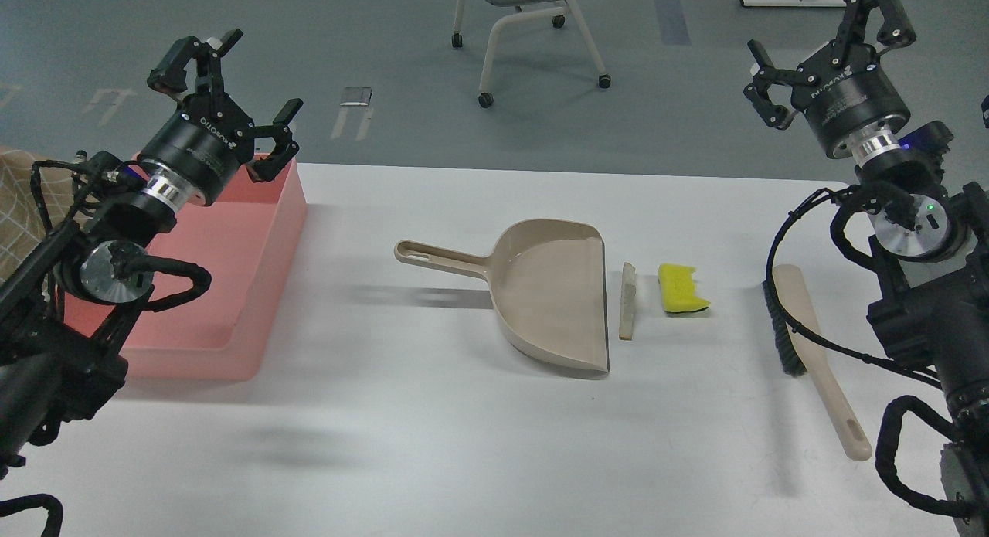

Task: Sweep and dump garbage into bin
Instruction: 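Lower the left gripper from the raised pose toward the dustpan handle, then grasp the beige dustpan handle with the left gripper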

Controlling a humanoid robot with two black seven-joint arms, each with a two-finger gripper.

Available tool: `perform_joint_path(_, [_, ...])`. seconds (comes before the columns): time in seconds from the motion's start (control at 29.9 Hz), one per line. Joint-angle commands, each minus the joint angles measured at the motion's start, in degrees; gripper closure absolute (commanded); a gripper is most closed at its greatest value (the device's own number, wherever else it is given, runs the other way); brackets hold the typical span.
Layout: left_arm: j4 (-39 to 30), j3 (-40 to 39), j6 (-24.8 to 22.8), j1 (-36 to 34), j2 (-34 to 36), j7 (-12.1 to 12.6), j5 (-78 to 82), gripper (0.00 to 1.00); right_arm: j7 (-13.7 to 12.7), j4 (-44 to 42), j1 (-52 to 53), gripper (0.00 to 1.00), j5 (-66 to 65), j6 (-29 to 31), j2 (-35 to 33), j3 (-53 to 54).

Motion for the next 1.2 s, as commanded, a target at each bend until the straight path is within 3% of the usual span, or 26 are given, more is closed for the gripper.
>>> perform_joint_path(0.0, [-13.9,-1.4,0.0,10.5,3.6,-2.3,0.2,0.02,0.0,4.3,-5.0,0.0,0.0,0.1,-0.9,1.5])
perform_joint_path(0.03, [-17.7,-1.5,0.0,14.8,5.1,-2.3,0.7,0.02,0.0,6.2,-6.9,0.0,0.0,0.1,-1.2,2.2])
perform_joint_path(0.23, [-26.3,-4.6,0.4,30.0,7.6,-2.4,5.2,0.03,0.0,13.4,-14.3,0.0,0.0,0.2,-2.4,4.1])
perform_joint_path(0.54, [-30.2,-2.7,3.2,36.0,5.2,-2.4,23.3,0.04,0.0,19.1,-21.9,0.0,0.1,0.3,-2.4,6.5])
perform_joint_path(0.64, [-29.0,2.1,5.0,34.4,3.9,-2.3,29.8,0.04,-0.1,19.2,-21.9,0.0,0.1,0.3,-2.7,6.7])
perform_joint_path(0.8, [-18.2,10.8,7.6,22.3,-4.4,-2.3,33.6,0.05,-0.1,19.2,-21.9,0.0,0.1,0.3,-3.0,6.7])
perform_joint_path(1.0, [-11.4,15.7,10.4,17.0,-7.0,-2.3,33.7,0.08,-0.1,19.1,-22.1,0.0,0.1,0.3,-4.7,7.5])
perform_joint_path(1.17, [-1.3,20.2,11.9,9.6,-11.6,-1.9,33.6,0.08,-0.1,18.8,-22.2,0.0,0.1,0.4,-4.6,8.1])
